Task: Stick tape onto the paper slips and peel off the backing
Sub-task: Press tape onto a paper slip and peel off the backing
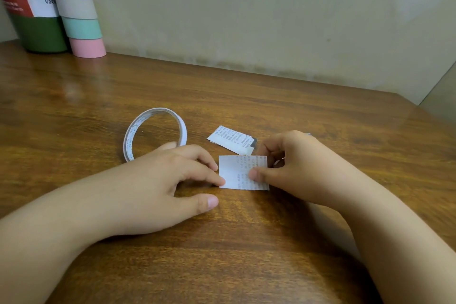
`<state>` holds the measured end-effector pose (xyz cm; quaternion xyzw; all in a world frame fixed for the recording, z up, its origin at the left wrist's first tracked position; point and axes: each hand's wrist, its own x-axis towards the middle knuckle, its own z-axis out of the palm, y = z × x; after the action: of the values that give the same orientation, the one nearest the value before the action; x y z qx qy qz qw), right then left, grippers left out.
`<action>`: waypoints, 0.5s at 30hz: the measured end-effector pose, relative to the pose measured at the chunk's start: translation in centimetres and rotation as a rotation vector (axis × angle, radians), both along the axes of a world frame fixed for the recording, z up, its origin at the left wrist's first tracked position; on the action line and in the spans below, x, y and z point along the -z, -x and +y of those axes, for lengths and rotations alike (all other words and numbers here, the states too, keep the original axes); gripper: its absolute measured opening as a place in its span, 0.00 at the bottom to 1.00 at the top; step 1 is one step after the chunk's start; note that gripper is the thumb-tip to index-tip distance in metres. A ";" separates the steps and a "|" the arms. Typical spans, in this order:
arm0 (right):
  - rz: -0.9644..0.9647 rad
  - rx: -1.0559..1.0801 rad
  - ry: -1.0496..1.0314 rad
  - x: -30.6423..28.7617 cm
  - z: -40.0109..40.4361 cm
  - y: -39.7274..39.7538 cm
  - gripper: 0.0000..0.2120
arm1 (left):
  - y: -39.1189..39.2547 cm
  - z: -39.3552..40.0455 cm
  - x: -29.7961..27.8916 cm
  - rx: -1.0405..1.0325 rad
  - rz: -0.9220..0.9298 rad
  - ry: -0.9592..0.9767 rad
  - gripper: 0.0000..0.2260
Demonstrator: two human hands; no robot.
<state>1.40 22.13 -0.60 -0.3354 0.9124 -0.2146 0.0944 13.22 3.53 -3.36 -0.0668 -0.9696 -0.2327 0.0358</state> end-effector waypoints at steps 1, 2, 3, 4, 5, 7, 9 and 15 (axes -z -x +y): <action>-0.024 0.026 0.042 -0.1 0.1 -0.1 0.07 | 0.0 0.1 0.0 -0.004 0.008 -0.004 0.27; -0.054 0.057 0.089 -0.2 0.2 -0.1 0.07 | 0.0 0.2 0.0 -0.008 0.022 -0.009 0.27; -0.088 0.088 0.130 -0.3 0.2 -0.2 0.08 | 0.1 0.2 0.1 -0.012 0.030 -0.011 0.28; -0.124 0.108 0.164 -0.4 0.3 -0.2 0.09 | 0.1 0.3 0.1 -0.015 0.035 -0.008 0.28; -0.157 0.122 0.195 -0.4 0.3 -0.3 0.10 | 0.1 0.3 0.1 -0.019 0.035 -0.006 0.27; -0.195 0.141 0.274 -0.4 0.2 -0.4 0.10 | 0.1 0.5 -0.2 -0.049 0.052 -0.047 0.19; -0.197 0.145 0.389 -0.4 0.1 -0.5 0.10 | 0.1 0.7 -0.6 -0.128 0.139 -0.153 0.09; -0.371 0.007 0.769 -0.9 -0.4 -1.3 0.06 | 0.8 0.7 -1.1 -0.362 0.292 -0.500 0.11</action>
<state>2.69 21.77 0.29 -0.2990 0.7347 -0.5961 0.1244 12.44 4.20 -2.30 0.0845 -0.8632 -0.4413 0.2301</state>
